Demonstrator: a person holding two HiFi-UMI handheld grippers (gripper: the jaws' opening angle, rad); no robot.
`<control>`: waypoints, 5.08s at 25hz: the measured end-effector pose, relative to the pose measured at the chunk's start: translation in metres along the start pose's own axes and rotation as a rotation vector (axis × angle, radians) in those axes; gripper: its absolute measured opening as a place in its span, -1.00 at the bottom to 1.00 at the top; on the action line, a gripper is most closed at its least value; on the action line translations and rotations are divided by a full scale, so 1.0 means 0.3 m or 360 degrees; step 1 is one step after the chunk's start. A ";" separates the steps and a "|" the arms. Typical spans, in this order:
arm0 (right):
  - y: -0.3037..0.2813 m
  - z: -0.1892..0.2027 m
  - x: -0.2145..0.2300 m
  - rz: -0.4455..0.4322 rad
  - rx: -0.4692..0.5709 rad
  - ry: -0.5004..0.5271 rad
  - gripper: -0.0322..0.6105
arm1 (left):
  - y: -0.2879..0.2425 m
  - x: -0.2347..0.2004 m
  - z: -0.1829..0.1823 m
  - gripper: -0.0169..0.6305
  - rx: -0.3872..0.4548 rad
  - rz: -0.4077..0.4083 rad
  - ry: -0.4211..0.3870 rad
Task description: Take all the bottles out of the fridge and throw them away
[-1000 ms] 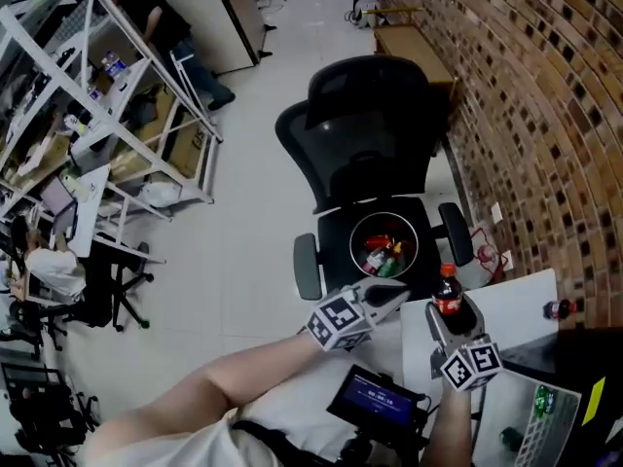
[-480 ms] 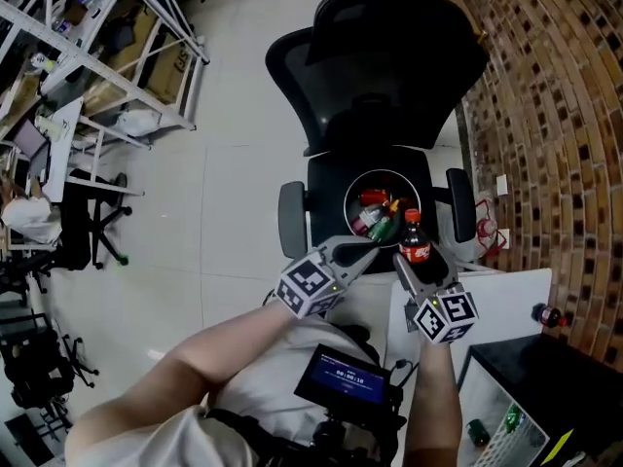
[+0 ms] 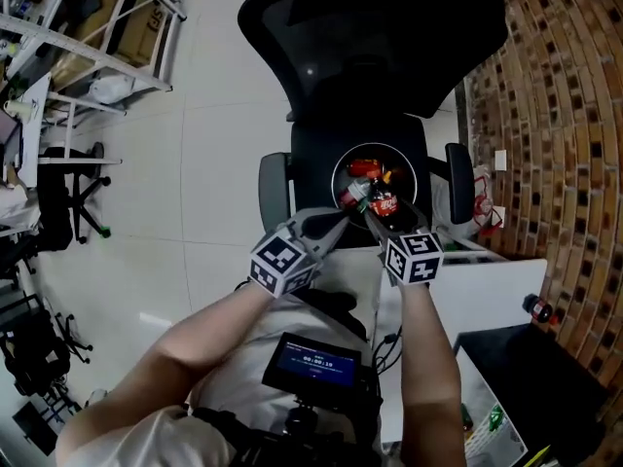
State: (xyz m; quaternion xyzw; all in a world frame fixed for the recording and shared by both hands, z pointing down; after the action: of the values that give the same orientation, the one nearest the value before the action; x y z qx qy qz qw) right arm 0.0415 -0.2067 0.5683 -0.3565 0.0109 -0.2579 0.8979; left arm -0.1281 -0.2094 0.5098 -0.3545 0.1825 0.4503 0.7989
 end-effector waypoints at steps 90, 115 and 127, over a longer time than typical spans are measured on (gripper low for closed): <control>1.611 0.578 -0.587 0.1516 0.1036 -0.0684 -0.88 | -0.121 1.358 0.502 -0.93 -0.0910 0.1559 -0.0967; 1.838 0.805 -0.796 0.1929 0.1064 -0.0808 -0.88 | -0.055 1.667 0.758 -0.94 -0.1157 0.1950 -0.1043; 1.825 0.785 -0.761 0.1898 0.1048 -0.0779 -0.88 | -0.070 1.651 0.720 -0.89 -0.1173 0.1865 -0.0950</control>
State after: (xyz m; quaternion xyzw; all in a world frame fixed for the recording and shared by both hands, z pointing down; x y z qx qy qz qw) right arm 0.1408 0.3858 0.3527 -0.0484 -0.0761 0.3732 0.9233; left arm 0.1453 0.2335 0.3632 -0.3068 -0.0454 0.9104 0.2737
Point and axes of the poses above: the fingertips, and each gripper's own axes: y backward along the fingers, x to its right, z out of its underside, the point moved 7 cm from there along y, backward along the fingers, and after that the axes turned 14 degrees about y, right-handed, at the moved point
